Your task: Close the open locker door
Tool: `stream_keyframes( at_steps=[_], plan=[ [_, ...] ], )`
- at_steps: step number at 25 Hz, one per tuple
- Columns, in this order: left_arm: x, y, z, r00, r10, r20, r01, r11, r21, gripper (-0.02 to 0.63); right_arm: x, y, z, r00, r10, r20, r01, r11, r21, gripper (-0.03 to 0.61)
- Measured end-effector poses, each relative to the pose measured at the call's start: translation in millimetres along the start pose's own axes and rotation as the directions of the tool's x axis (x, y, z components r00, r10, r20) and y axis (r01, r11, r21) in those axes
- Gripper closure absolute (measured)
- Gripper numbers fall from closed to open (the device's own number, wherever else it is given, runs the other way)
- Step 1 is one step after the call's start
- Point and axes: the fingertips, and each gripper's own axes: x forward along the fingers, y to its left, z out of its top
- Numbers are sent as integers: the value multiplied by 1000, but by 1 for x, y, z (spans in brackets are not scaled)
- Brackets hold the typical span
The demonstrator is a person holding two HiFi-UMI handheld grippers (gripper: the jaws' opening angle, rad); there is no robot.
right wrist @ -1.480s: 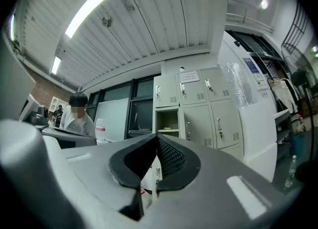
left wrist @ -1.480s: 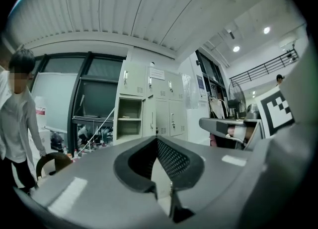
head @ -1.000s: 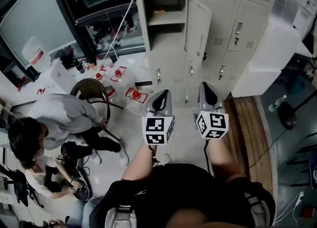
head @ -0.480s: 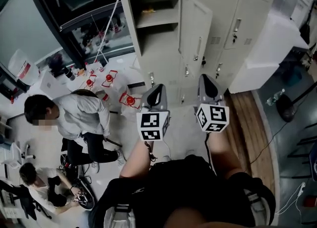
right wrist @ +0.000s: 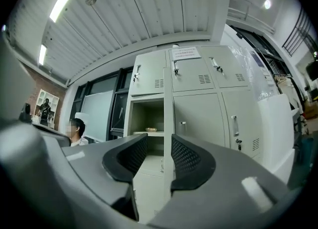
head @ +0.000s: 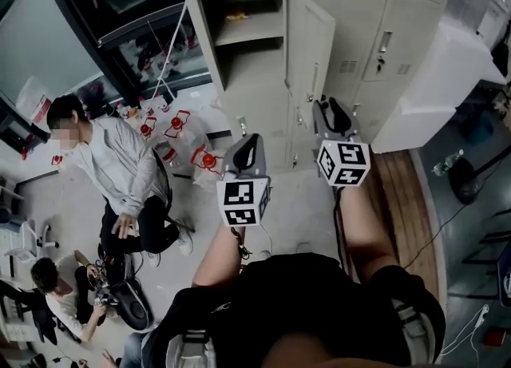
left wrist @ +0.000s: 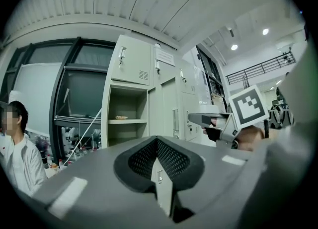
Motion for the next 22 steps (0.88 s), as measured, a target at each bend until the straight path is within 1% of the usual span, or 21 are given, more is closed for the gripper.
stream_keyframes(
  at_steps=[4,6,10,13,16,18,22],
  plan=[
    [2,7,-2,999,39,-7,-39,999,3,614,26,-10,-3,999,19,-25,-19,1000,8,446],
    [3,12,-4,998,57,-7,-57,998,5,614,36,-14,-8,999,17,-42,-16,1000,13,447],
    [3,21,-3,996,90,-7,-90,996,6,614,49,-17,-18,997,22,-77,-20,999,32,449],
    [5,25,-5,994,107,-13,-107,994,4,614,53,-20,-23,996,22,-82,-18,999,47,454],
    [8,27,-7,993,116,-18,-116,993,5,614,55,-17,-24,996,34,-83,-31,999,29,476],
    [9,28,-8,993,120,-20,-120,993,4,614,56,-12,-24,995,41,-87,-40,999,11,477],
    [7,32,-8,991,134,-21,-134,991,-2,614,60,0,-23,994,51,-98,-50,999,11,476]
  ],
)
